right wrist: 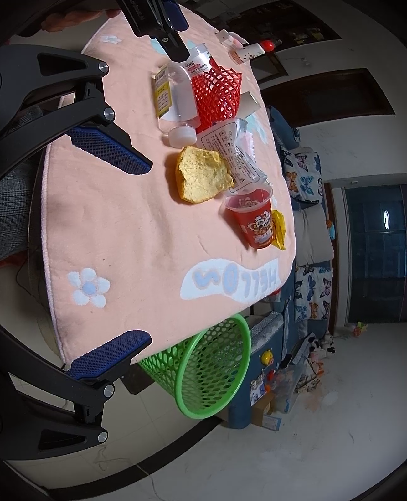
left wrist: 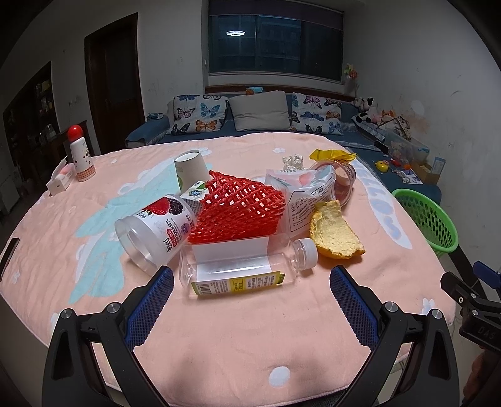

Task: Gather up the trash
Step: 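Grasp the red mesh net with the left tool while the right tool grasps the clear plastic bag, then carry the clear plastic bag with the right tool over the green basket and release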

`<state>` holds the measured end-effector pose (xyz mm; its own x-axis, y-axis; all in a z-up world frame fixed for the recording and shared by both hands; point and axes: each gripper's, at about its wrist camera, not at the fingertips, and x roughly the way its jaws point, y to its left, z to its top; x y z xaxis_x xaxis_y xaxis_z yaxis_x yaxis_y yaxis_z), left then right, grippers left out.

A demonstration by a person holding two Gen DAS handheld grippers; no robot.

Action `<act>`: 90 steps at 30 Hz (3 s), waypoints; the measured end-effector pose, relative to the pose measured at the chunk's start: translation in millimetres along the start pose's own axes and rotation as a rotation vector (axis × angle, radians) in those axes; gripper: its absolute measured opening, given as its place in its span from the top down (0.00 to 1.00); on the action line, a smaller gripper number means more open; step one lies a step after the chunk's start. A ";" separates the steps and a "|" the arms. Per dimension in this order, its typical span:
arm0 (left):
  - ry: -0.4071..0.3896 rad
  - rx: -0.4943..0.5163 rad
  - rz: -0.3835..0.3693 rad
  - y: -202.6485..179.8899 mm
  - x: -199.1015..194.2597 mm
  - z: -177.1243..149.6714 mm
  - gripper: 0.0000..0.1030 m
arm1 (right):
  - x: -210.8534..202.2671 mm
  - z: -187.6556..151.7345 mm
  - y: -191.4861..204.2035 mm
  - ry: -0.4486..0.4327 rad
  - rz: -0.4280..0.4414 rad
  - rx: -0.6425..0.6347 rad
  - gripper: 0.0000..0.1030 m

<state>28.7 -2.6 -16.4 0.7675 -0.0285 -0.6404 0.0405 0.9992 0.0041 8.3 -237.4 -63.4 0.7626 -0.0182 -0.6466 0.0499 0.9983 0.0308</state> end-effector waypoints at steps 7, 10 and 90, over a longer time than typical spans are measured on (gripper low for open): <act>0.012 0.000 -0.001 1.3 7.7 4.2 0.06 | 8.9 4.2 3.1 0.013 0.006 -0.008 0.04; 0.019 -0.003 0.000 3.3 12.2 7.3 0.06 | 13.1 7.7 6.1 0.018 0.011 -0.017 0.04; -0.011 0.064 -0.302 86.4 77.2 90.2 0.96 | 153.2 135.9 94.2 0.143 0.376 0.047 0.87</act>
<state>149.2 78.9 3.8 0.7217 -0.3242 -0.6116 0.3076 0.9417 -0.1362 217.5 -153.7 -55.9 0.6363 0.3590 -0.6828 -0.1837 0.9302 0.3178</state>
